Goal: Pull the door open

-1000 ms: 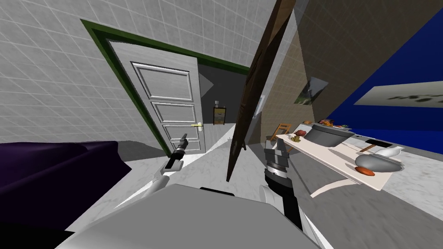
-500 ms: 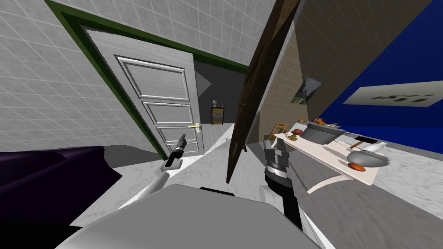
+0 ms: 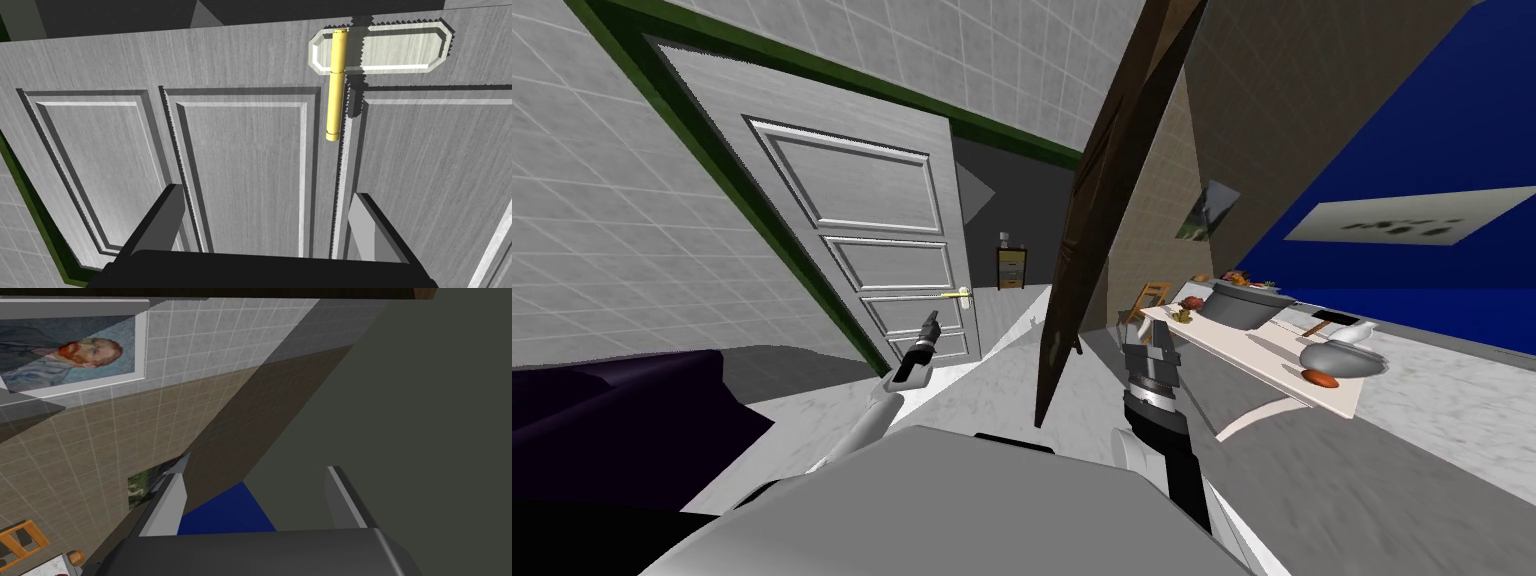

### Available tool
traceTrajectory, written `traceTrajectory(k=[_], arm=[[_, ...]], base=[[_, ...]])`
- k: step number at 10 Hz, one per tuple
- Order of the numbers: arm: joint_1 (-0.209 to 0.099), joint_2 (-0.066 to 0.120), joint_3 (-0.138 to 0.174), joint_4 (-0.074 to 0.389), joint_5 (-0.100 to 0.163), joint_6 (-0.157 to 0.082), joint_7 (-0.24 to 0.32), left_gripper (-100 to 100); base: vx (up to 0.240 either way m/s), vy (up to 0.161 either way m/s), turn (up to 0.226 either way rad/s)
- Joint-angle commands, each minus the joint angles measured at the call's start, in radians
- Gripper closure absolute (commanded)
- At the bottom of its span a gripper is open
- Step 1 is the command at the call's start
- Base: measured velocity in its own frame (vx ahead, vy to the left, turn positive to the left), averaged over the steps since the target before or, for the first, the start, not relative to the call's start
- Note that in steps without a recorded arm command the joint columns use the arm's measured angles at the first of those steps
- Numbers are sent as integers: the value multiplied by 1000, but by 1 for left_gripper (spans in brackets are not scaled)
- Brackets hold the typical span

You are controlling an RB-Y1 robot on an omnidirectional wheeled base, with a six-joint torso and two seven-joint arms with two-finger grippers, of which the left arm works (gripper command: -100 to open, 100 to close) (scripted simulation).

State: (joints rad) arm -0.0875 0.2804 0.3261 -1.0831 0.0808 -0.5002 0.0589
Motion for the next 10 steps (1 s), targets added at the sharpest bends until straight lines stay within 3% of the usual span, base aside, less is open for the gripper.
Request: traceTrajectory(k=[1,4,5,6,9,10], arm=[[-25,10,12,50,7,-4,-3,-100],[-46,20,22,92,13,-8,-4,-100],[-66,29,32,131,18,-11,-5,-100],[-66,29,32,131,18,-11,-5,-100],[-124,56,60,233,35,-22,-9,-100],[-124,56,60,245,35,-22,-9,-100]], base=[[61,32,-75],[42,25,-47],[44,20,-81],[35,24,-33],[63,40,-99],[68,43,-26]])
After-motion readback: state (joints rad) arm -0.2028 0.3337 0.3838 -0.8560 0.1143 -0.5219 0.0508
